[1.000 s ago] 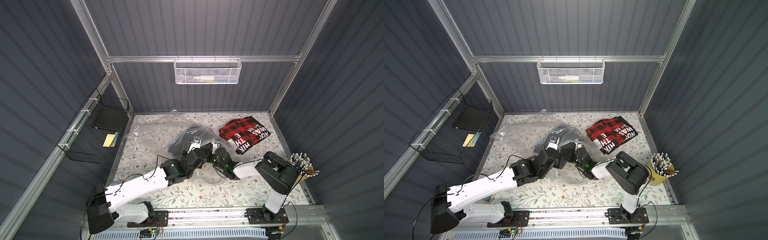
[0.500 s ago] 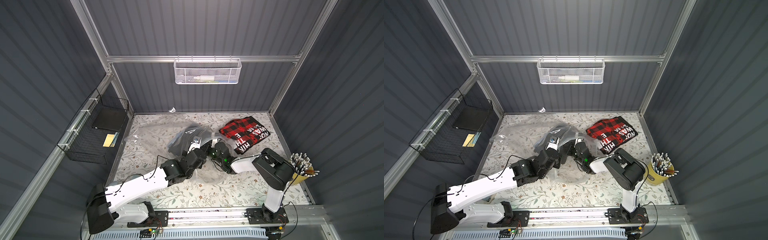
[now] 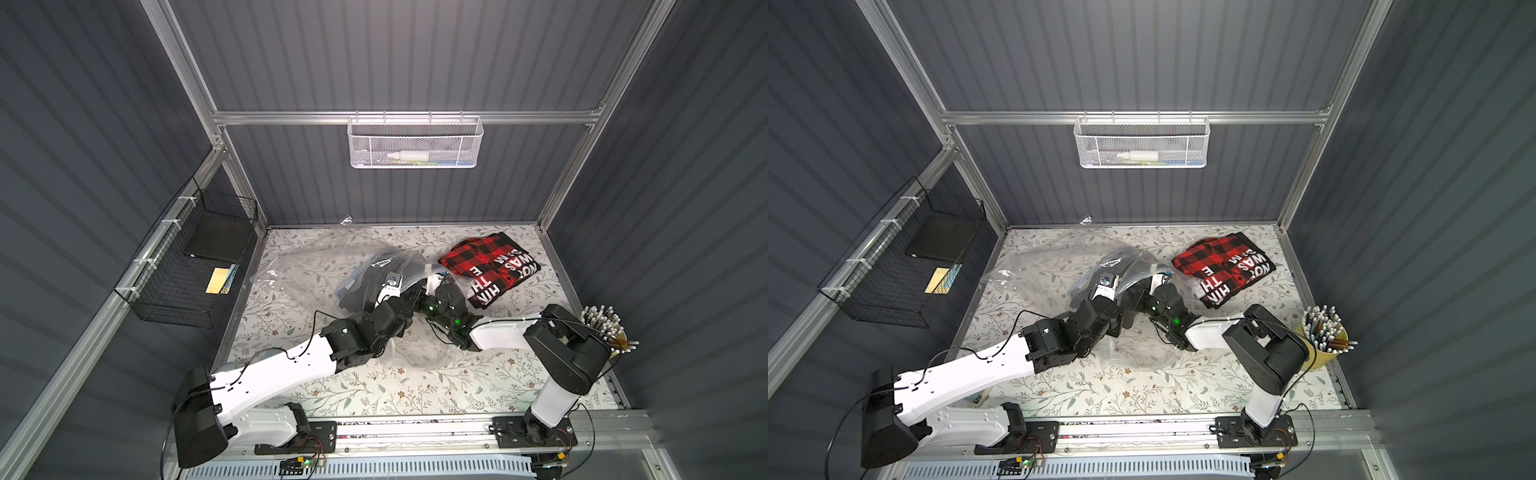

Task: Take the shirt out of the vacuum bag
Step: Take out the shirt from the vacuum bag.

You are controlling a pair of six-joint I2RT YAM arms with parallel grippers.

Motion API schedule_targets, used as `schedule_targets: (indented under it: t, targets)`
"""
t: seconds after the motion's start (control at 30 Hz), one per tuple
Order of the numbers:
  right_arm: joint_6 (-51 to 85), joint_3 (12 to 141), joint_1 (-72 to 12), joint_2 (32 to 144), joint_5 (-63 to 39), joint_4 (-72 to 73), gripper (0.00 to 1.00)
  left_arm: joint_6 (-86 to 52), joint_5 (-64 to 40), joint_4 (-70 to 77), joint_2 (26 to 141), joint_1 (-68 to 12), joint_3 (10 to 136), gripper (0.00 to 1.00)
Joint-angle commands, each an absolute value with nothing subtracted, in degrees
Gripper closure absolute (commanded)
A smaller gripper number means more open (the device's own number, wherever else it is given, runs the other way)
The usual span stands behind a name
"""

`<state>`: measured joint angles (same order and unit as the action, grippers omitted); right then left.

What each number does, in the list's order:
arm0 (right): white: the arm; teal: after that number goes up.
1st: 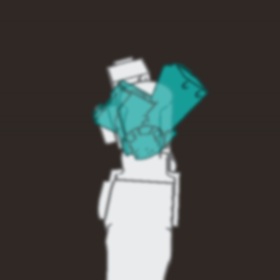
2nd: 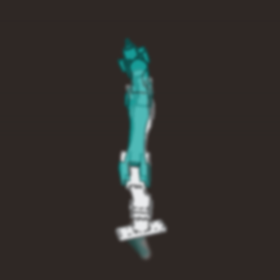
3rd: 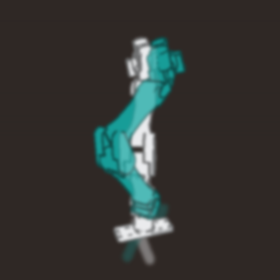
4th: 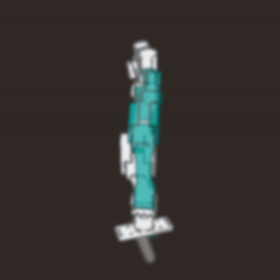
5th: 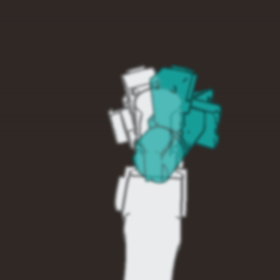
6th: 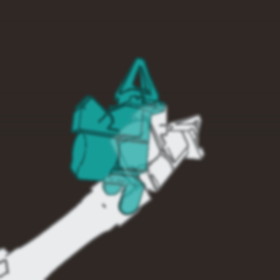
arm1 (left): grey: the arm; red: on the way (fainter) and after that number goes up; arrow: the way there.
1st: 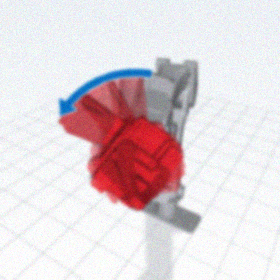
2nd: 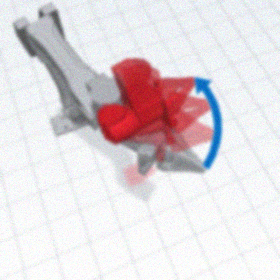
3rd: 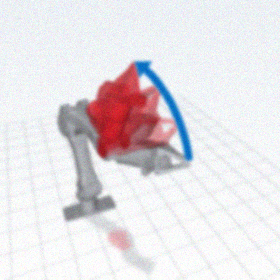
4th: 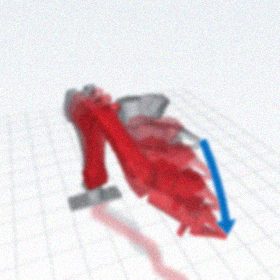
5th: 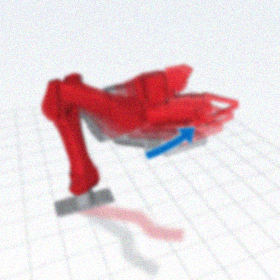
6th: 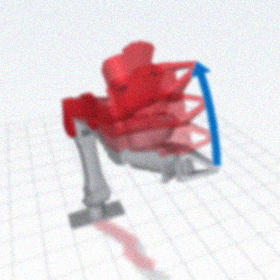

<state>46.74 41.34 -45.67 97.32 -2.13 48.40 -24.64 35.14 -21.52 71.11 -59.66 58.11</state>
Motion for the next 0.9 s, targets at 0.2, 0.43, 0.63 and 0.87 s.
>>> schedule_targets:
  t: [0.2, 0.43, 0.63, 0.87]
  targets:
    - [45.7, 34.9, -47.5, 85.7, -2.2, 47.1, 1.0, -24.3, 35.6, -22.0, 70.7, -59.9, 58.2, 1.0]
    - [43.2, 33.8, -47.9, 76.6, -1.3, 41.1, 1.0, -23.9, 35.6, -21.7, 71.1, -59.9, 58.2, 1.0]
    - [41.5, 33.0, -48.1, 68.0, -0.2, 36.7, 1.0, -23.6, 36.4, -21.7, 70.8, -59.8, 57.3, 1.0]
    - [40.5, 33.3, -48.6, 59.8, 0.1, 31.8, 1.0, -23.2, 38.5, -22.1, 70.6, -59.8, 56.3, 1.0]
